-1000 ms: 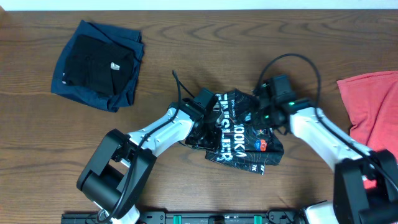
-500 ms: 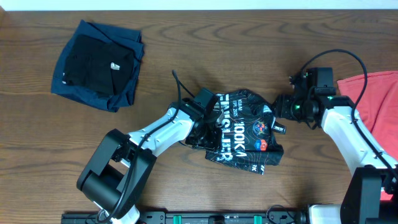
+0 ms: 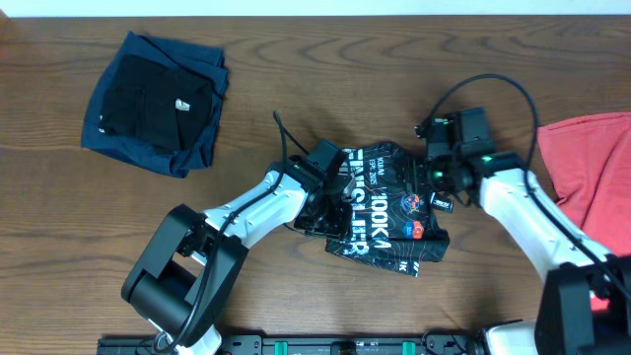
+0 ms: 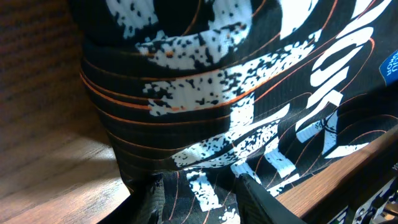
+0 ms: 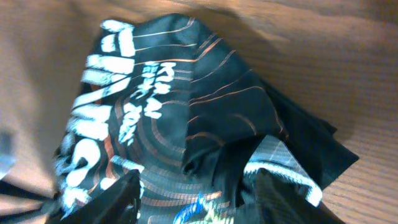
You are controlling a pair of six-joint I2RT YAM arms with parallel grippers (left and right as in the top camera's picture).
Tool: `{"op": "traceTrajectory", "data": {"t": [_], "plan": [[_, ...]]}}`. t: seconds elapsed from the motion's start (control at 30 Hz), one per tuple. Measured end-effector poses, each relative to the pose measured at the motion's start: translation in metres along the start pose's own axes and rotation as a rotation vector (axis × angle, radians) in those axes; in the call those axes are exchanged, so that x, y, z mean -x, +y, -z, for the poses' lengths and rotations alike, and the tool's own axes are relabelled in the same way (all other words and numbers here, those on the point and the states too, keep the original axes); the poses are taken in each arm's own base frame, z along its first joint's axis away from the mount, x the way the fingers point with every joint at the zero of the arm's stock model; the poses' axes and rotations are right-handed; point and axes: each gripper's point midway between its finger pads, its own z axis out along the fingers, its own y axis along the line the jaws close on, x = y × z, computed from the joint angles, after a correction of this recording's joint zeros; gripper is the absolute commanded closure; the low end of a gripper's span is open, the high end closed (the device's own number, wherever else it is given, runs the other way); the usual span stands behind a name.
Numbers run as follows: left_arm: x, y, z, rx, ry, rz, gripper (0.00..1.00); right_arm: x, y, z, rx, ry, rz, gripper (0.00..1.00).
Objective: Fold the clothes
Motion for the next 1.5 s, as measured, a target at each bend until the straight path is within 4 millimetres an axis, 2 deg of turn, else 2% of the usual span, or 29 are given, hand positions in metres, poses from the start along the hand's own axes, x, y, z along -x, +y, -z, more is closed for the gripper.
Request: {"op": "traceTrajectory", "data": {"t": [0.03,0.07,0.1,0.13,0.23,0.37,0.4,0.53,0.57,0.67,0.77,0.83,1.0,1.07,1.13,1.23,1.37,1.43,1.5], "plan": [[0.0,0.0,0.0,0.0,0.0,0.0,0.6,-0.001,-0.003,-0.006,-0.027,0.007,-0.012,0.67],[0.0,0.0,0.0,0.0,0.0,0.0,0.6,-0.003,-0.006,-0.012,-0.051,0.017,-0.03,0.84],[0.0,0.0,0.0,0.0,0.0,0.0,0.6,-0.004,-0.009,-0.017,-0.069,0.022,-0.047,0.95],[0.0,0.0,0.0,0.0,0.0,0.0,0.6,-0.005,-0.012,-0.023,-0.082,0.029,-0.067,0.99],[0.0,0.0,0.0,0.0,0.001,0.0,0.6,-0.005,-0.019,-0.031,-0.106,0.031,-0.111,0.99],[-0.001,0.0,0.0,0.001,0.003,0.002,0.6,0.005,-0.031,-0.02,-0.127,-0.014,-0.152,0.99],[-0.001,0.0,0.0,0.001,0.004,0.002,0.6,0.009,-0.037,-0.015,-0.135,-0.033,-0.168,0.98],[-0.001,0.0,0.0,0.001,0.003,0.002,0.64,0.028,-0.071,0.017,-0.167,-0.131,-0.264,0.69],[-0.001,0.0,0.0,0.001,0.003,0.003,0.67,0.03,-0.08,0.024,-0.177,-0.145,-0.285,0.63],[-0.002,0.001,0.0,0.003,0.008,0.007,0.66,0.025,-0.094,0.033,-0.181,-0.134,-0.339,0.51],[-0.007,0.002,0.0,0.01,0.027,0.012,0.5,0.012,-0.088,0.031,-0.129,-0.074,-0.331,0.49],[-0.011,0.004,0.0,0.016,0.044,0.027,0.44,0.0,-0.076,0.03,-0.068,-0.017,-0.316,0.46],[-0.015,0.005,0.0,0.02,0.057,0.035,0.42,-0.032,-0.061,0.031,-0.007,0.123,-0.312,0.41],[-0.015,0.005,0.0,0.02,0.057,0.035,0.44,-0.037,-0.06,0.032,-0.006,0.143,-0.308,0.45],[-0.014,0.005,0.0,0.019,0.055,0.037,0.56,-0.041,-0.058,0.033,0.001,0.16,-0.296,0.47],[-0.012,0.004,0.0,0.016,0.046,0.035,0.93,-0.051,-0.051,0.035,0.036,0.204,-0.282,0.47],[-0.014,0.005,0.0,0.018,0.053,0.025,0.94,-0.079,-0.041,0.043,0.063,0.325,-0.309,0.46],[-0.022,0.008,0.001,0.029,0.088,0.024,0.94,-0.099,-0.036,0.051,0.068,0.412,-0.337,0.44],[-0.028,0.011,0.003,0.036,0.112,0.024,0.94,-0.106,-0.034,0.054,0.064,0.446,-0.346,0.44]]}}
